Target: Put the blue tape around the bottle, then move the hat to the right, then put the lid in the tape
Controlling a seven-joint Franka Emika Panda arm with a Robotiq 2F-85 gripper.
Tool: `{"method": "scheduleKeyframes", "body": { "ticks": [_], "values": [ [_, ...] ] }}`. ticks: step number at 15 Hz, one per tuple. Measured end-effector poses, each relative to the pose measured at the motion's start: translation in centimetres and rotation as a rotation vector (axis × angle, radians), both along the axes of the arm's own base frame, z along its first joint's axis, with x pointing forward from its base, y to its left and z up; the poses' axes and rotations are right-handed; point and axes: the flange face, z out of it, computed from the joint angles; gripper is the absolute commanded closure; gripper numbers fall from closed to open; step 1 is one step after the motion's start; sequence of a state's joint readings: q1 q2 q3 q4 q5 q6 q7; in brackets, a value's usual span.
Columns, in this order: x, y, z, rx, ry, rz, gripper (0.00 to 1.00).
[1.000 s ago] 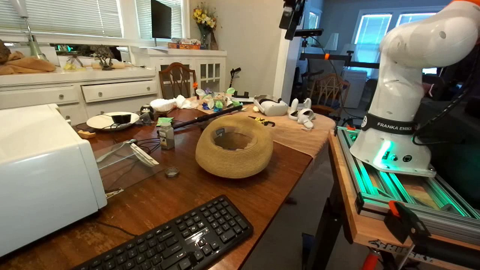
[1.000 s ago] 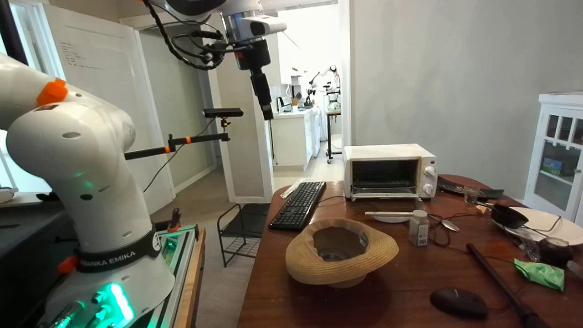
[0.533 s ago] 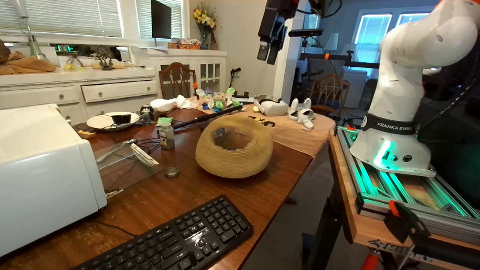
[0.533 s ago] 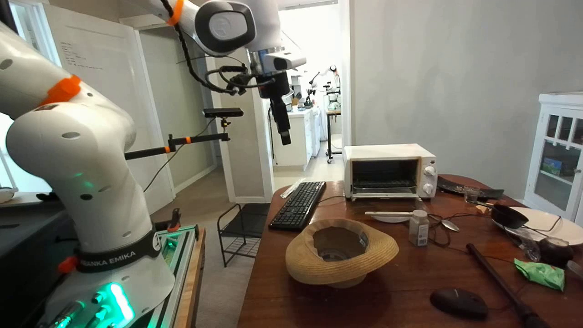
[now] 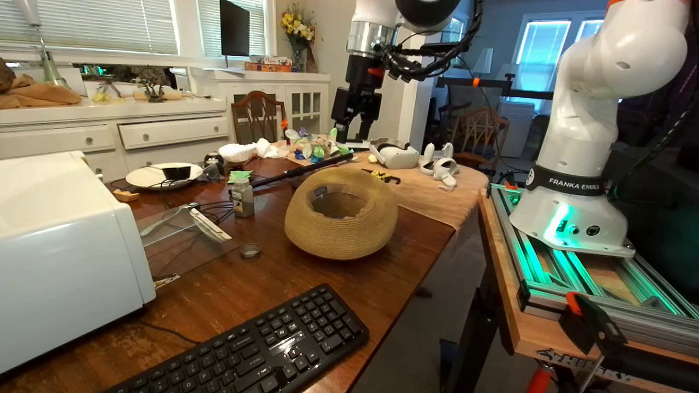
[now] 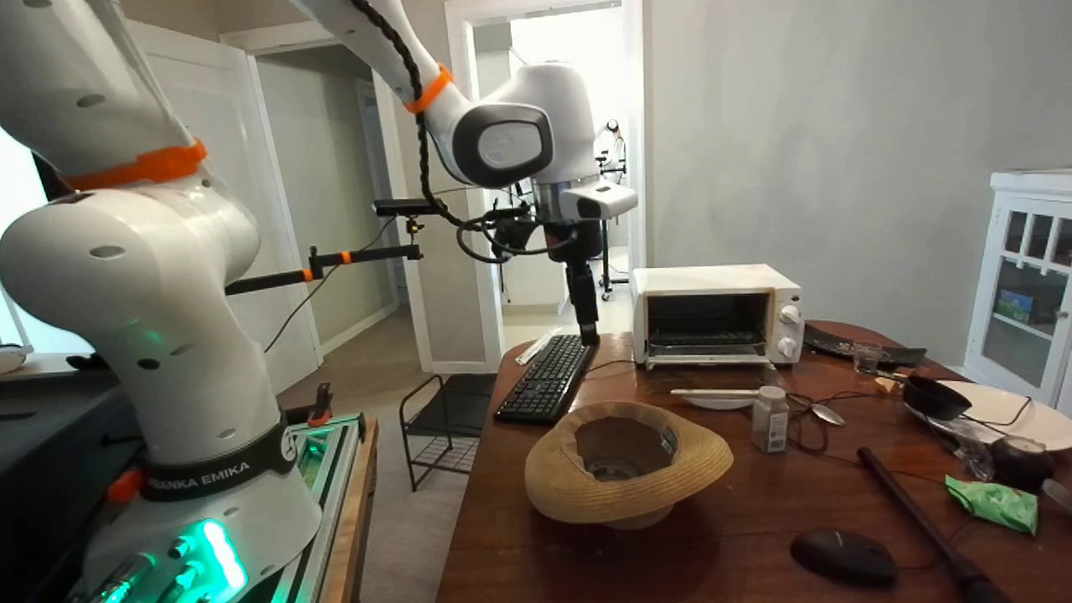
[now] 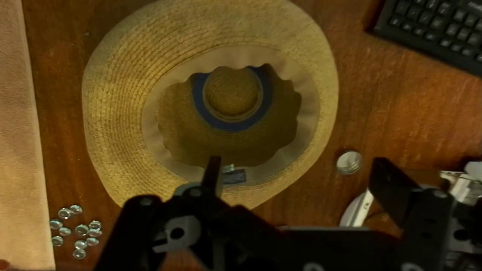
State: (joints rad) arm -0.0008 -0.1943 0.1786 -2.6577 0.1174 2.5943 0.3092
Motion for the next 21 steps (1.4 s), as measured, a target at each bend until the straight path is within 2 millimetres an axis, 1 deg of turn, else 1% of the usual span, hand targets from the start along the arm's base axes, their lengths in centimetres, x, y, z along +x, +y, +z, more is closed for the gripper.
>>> {"method": "scheduleKeyframes", "body": {
  "ticks": [2, 4, 6, 8, 10, 12, 14, 16, 17, 18, 19, 20, 21],
  "values": [
    [2.2, -1.9, -2.7, -0.041, 0.031, -0.042, 0.0],
    [4.1, -3.5, -5.8, -0.079, 0.066, -0.083, 0.0],
    [5.6, -4.7, -9.3, -0.109, 0.116, -0.121, 0.0],
    [6.5, -5.4, -12.9, -0.127, 0.169, -0.151, 0.0],
    [6.9, -5.6, -16.1, -0.145, 0.217, -0.158, 0.0],
    [6.9, -5.6, -18.7, -0.158, 0.255, -0.159, 0.0],
    [6.8, -5.1, -20.8, -0.158, 0.287, -0.164, 0.0],
    [6.5, -4.2, -22.6, -0.148, 0.318, -0.171, 0.0],
    [6.2, -3.6, -23.4, -0.143, 0.333, -0.175, 0.11],
    [5.9, -3.2, -24.2, -0.14, 0.348, -0.178, 0.27],
    [5.6, -2.9, -24.9, -0.136, 0.362, -0.184, 0.34],
    [5.5, -2.7, -25.5, -0.133, 0.369, -0.191, 0.44],
    [5.4, -2.5, -25.8, -0.128, 0.374, -0.2, 0.5]
  ]
}}
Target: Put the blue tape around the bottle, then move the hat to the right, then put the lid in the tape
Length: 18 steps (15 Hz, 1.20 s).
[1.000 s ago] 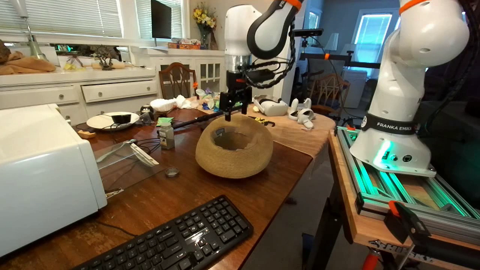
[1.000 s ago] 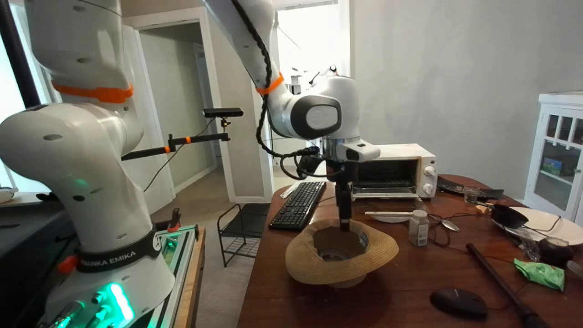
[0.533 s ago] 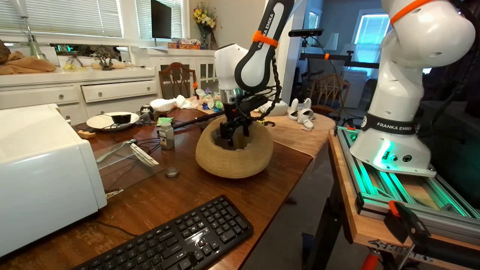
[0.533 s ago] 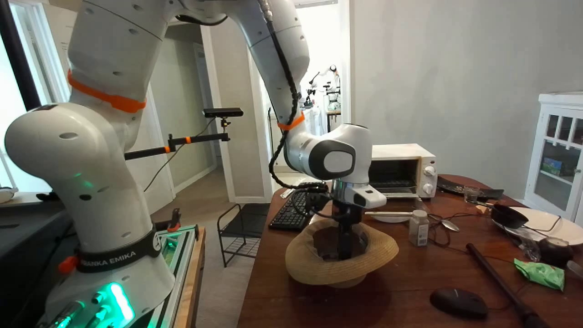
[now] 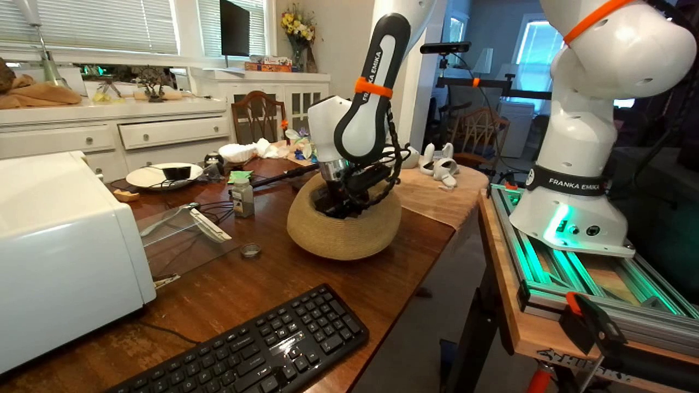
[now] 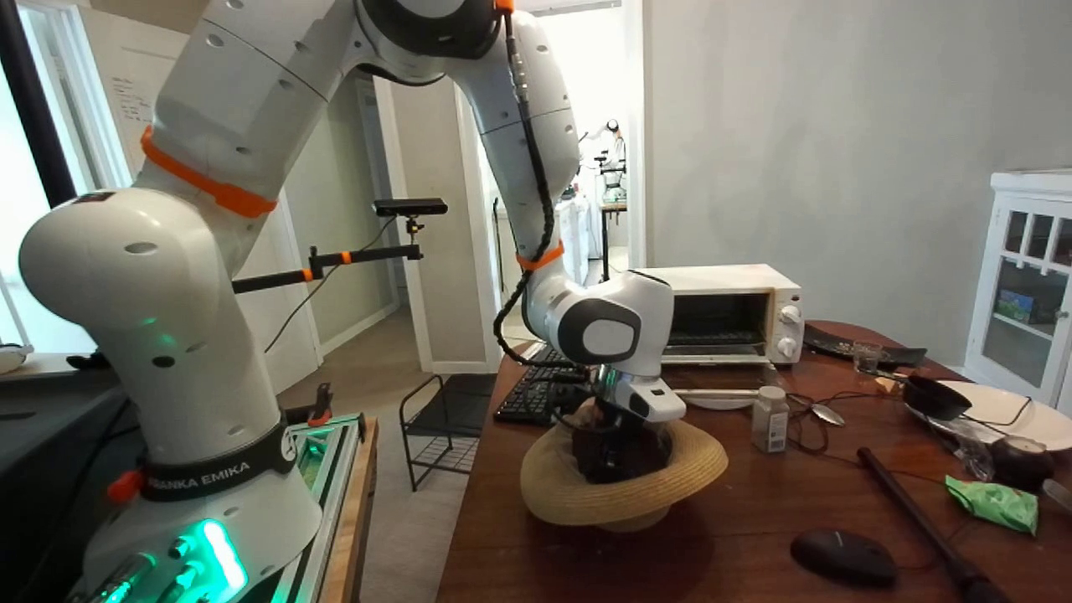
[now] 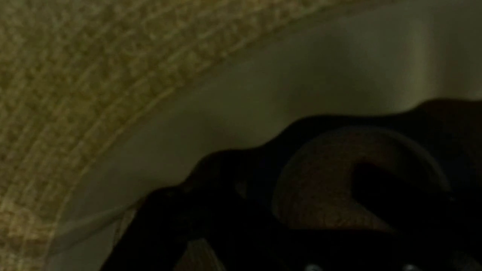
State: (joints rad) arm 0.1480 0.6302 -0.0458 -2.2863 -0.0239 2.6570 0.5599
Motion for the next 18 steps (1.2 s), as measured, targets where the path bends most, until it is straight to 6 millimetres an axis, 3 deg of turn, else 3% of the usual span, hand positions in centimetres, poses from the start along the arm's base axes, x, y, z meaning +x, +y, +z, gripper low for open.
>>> {"method": "scheduleKeyframes", "body": {
  "ticks": [6, 7, 8, 12, 18],
  "values": [
    [0.9, -0.2, 1.4, 0.02, -0.031, -0.044, 0.97],
    [1.1, -0.1, 1.8, 0.025, -0.039, -0.051, 1.0],
    [1.3, -0.2, 2.4, 0.03, -0.049, -0.061, 0.95],
    [1.6, -0.8, 5.9, 0.052, -0.098, -0.085, 0.95],
    [0.9, -1.5, 14.3, 0.093, -0.203, -0.1, 0.95]
  ]
}}
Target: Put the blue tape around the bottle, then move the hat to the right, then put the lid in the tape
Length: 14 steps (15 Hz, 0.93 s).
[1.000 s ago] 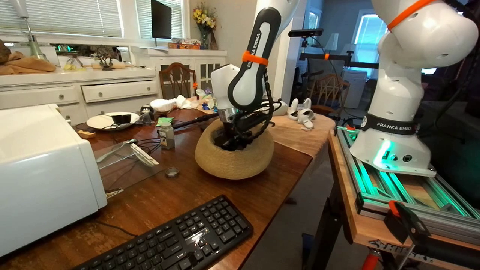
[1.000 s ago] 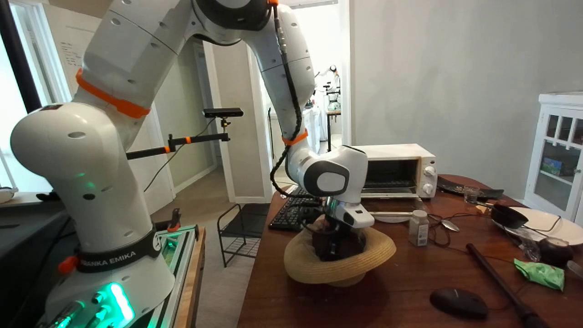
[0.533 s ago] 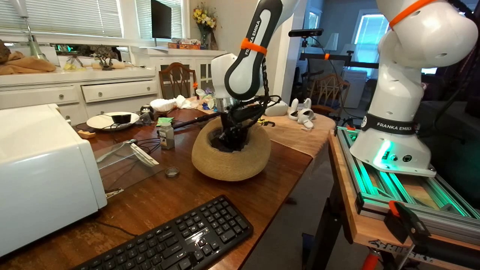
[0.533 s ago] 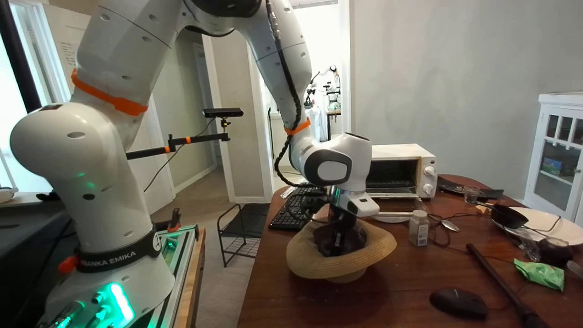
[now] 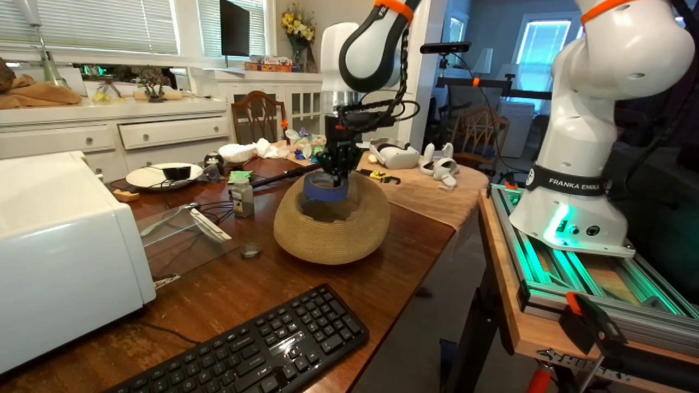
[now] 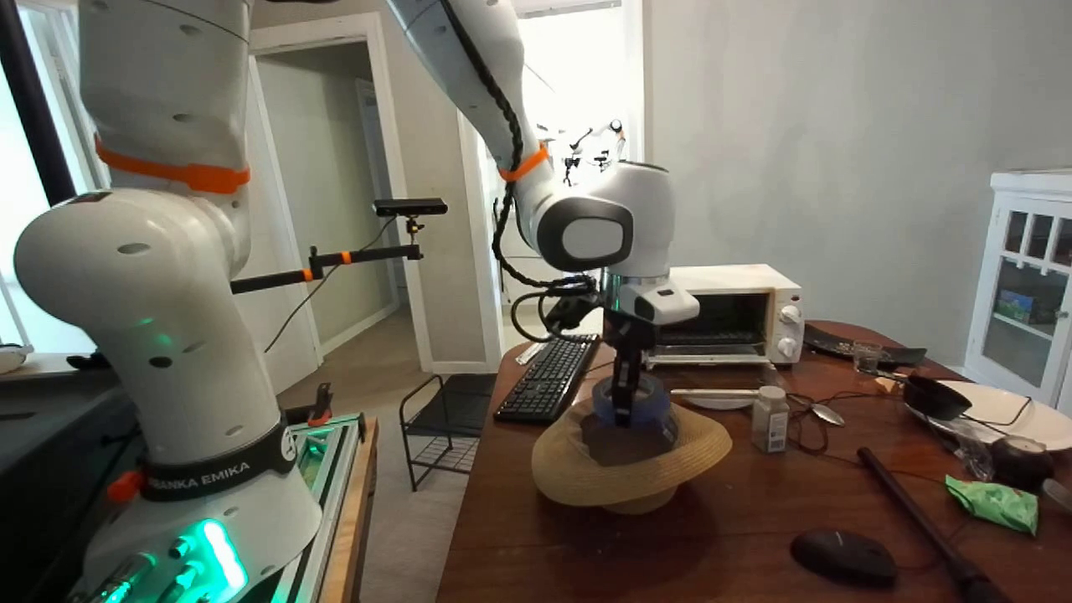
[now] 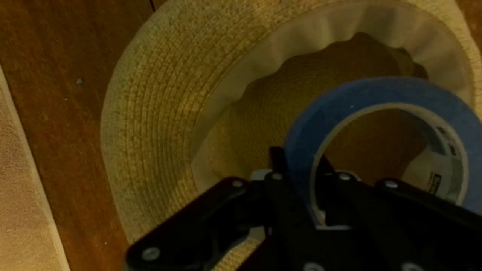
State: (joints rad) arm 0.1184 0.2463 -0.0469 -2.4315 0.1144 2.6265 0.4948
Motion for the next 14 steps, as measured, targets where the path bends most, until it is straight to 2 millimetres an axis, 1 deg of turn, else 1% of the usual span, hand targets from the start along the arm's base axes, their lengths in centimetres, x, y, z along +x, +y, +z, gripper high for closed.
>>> {"method": "scheduleKeyframes", "body": {
  "ticks": [3, 5, 7, 8, 9, 12, 13, 14],
  "values": [
    [0.0, -0.5, 5.6, 0.003, -0.007, -0.001, 0.95],
    [-0.3, -1.7, 9.4, -0.015, 0.016, -0.041, 0.95],
    [-0.5, -3.5, 12.3, -0.031, 0.043, -0.103, 0.95],
    [-0.7, -4.5, 13.3, -0.034, 0.056, -0.14, 0.95],
    [-0.8, -5.7, 13.8, -0.035, 0.07, -0.182, 0.95],
    [-1.1, -9.5, 14.3, -0.035, 0.099, -0.307, 0.95],
    [-1.2, -10.5, 14.5, -0.034, 0.102, -0.33, 0.8],
    [-1.3, -11.1, 14.6, -0.033, 0.101, -0.338, 0.8]
  ]
}}
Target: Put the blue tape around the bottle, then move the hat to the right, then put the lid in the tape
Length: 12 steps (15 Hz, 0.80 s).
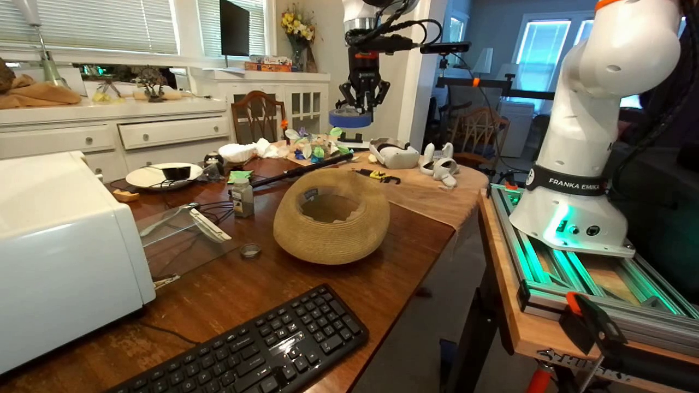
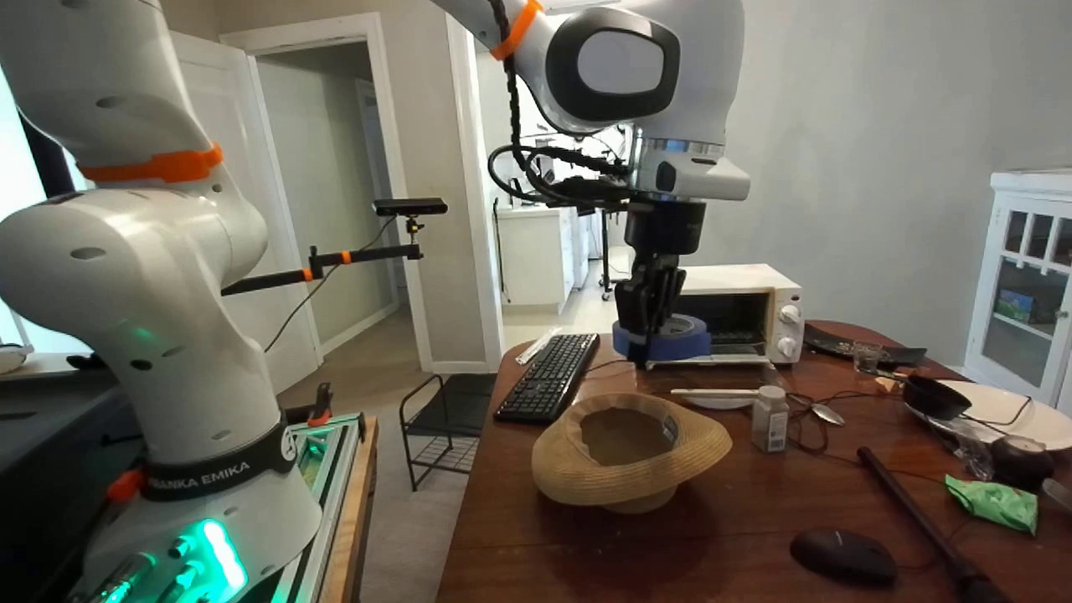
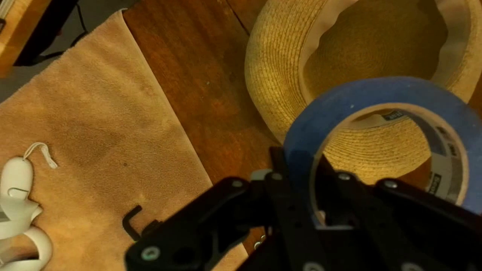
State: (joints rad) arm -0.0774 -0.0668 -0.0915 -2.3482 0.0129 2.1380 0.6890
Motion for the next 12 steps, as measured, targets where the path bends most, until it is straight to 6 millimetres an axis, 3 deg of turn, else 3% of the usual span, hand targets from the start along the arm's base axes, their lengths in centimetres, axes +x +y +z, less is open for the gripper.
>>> {"method": "scheduleKeyframes", "body": {
  "ticks": [1, 2, 6, 9, 12],
  "values": [
    [0.0, -0.1, 0.0, 0.0, 0.001, 0.0, 0.8],
    [0.0, 0.1, -0.1, 0.0, 0.002, 0.004, 0.95],
    [0.8, 0.8, -0.8, -0.004, -0.001, -0.056, 0.95],
    [4.4, 3.2, -2.3, -0.022, -0.028, -0.104, 0.95],
    [9.3, 7.8, -4.6, -0.037, -0.041, -0.138, 0.95]
  ]
}}
